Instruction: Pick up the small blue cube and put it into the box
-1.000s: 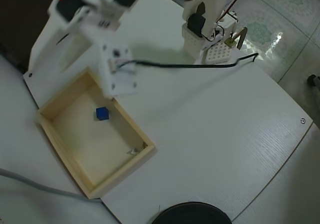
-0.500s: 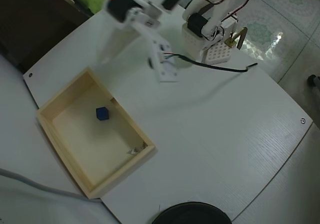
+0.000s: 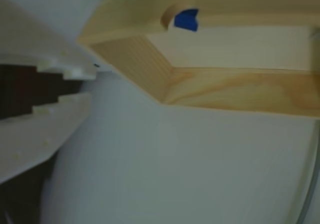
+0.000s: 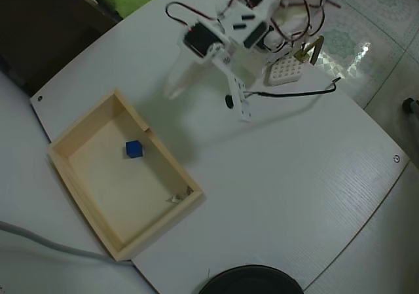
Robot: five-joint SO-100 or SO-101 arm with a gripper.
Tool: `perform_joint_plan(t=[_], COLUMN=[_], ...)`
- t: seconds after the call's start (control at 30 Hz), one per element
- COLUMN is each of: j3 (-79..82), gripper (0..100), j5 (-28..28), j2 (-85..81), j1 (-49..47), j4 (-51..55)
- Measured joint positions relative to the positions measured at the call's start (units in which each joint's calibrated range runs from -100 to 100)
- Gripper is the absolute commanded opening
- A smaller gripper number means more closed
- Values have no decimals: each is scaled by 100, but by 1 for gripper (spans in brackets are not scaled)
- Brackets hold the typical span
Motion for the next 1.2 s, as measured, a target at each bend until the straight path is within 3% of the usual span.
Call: perform_joint_plan(t=[0.43, 1.2], j3=[1312, 1330], gripper=[2, 2], j5=[0, 0], j2=[-389, -381], j1=[7, 0], j4=[-51, 597])
